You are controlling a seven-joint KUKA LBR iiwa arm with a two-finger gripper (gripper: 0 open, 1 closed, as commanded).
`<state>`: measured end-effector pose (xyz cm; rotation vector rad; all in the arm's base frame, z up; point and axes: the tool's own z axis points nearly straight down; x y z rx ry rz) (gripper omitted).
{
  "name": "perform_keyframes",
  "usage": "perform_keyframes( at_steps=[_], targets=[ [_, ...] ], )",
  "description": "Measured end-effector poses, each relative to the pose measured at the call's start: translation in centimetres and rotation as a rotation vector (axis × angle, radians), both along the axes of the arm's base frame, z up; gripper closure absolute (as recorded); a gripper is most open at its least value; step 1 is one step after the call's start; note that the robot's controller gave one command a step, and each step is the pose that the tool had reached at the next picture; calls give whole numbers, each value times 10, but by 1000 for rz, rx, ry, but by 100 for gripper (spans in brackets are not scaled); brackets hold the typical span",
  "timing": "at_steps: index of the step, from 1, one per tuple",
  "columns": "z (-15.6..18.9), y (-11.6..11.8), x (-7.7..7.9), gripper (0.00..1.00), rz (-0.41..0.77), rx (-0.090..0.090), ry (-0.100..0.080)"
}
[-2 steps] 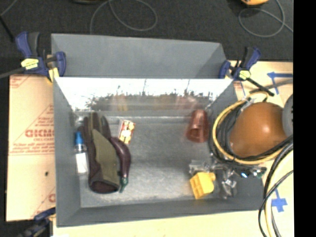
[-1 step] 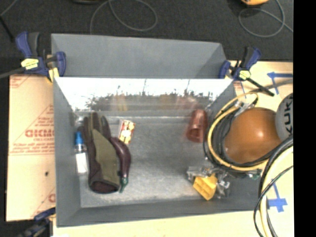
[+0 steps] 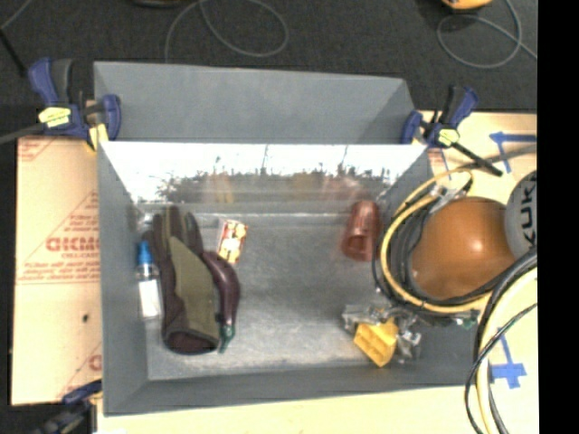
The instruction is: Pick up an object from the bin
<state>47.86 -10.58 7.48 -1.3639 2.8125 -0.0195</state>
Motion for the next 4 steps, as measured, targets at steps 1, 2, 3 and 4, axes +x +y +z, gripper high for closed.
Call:
perform_keyframes(
  at_steps=[1,2,3,4],
  targets=[
    [3,0,-1,100,0,1,0],
    [19,1,-3,100,-1,2,9],
    [38,1,-3,100,-3,2,9],
    [57,1,-3,100,-3,3,11]
  ],
)
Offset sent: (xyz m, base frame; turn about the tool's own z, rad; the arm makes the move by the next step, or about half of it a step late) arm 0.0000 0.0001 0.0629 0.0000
